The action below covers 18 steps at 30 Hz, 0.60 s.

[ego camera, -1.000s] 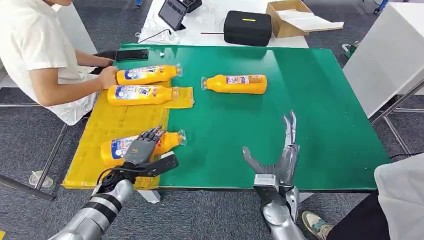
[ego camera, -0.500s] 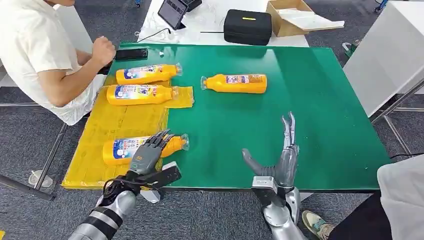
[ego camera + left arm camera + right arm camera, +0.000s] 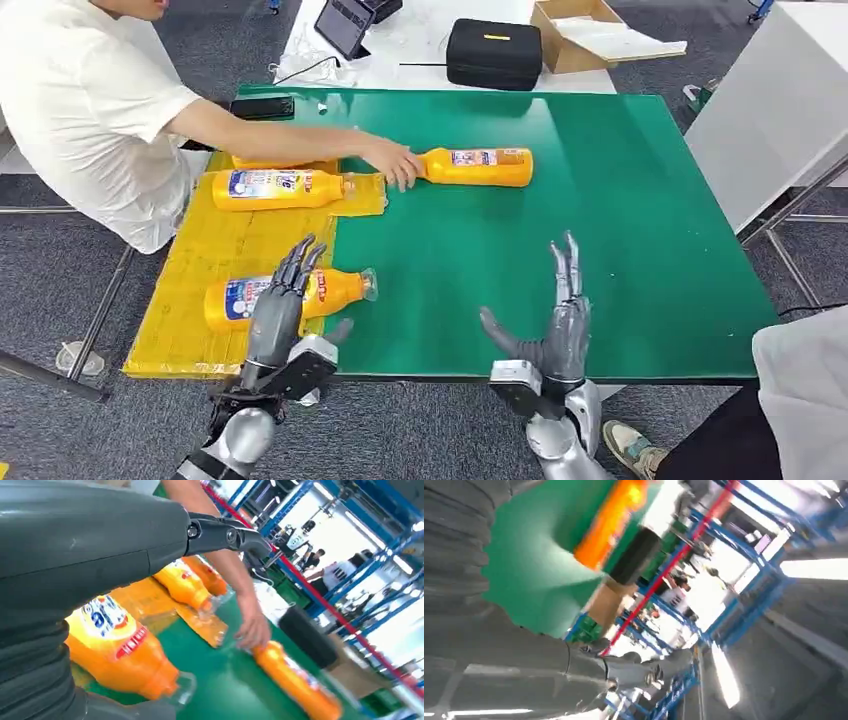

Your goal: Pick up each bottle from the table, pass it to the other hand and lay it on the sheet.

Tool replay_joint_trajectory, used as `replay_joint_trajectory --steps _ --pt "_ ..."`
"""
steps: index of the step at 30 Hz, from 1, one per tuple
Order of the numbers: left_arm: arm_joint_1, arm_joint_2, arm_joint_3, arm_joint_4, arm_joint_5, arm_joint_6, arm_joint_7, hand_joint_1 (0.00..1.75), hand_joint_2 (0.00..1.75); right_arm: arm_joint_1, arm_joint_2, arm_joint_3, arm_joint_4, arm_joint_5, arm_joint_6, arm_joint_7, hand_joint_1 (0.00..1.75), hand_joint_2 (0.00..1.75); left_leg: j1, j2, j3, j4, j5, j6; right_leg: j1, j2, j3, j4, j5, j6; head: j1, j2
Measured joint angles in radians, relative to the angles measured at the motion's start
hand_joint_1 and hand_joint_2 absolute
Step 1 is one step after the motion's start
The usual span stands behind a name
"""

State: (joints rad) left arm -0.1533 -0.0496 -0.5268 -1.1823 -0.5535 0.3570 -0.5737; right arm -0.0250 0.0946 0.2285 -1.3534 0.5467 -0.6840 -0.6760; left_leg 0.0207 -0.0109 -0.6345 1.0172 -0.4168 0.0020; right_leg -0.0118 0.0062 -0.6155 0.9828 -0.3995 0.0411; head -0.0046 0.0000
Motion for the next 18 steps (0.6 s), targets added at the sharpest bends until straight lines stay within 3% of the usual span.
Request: replay_joint_trajectory --steps 8,14,18 --pt "0.032 -0.007 0.001 -0.063 0.027 -0.016 0.000 0.00 1.75 -0.008 -0.010 -0.013 0.081 0.024 0.002 -0.006 0.00 1.75 0.000 0.000 0.000 0.000 0.000 0.000 0.000 0.000 0.000 0.000 0.000 0.000 0.001 0.000" --pt "0.083 -0.077 0.021 -0.090 0.304 -0.157 0.066 0.00 1.75 -0.034 -0.036 -0.094 0.145 0.264 -0.007 0.040 0.00 1.75 -0.001 -0.001 -0.001 0.000 0.000 0.000 -0.001 0.000 0.000 0.000 0.000 0.000 0.001 0.000" --pt "0.100 -0.103 -0.011 -0.106 0.395 -0.163 0.095 0.00 1.75 -0.069 -0.073 -0.171 0.206 0.293 -0.007 0.058 0.00 1.75 -0.003 -0.002 -0.001 0.000 0.000 0.001 -0.003 0.000 0.000 0.000 0.001 0.001 0.000 0.000"
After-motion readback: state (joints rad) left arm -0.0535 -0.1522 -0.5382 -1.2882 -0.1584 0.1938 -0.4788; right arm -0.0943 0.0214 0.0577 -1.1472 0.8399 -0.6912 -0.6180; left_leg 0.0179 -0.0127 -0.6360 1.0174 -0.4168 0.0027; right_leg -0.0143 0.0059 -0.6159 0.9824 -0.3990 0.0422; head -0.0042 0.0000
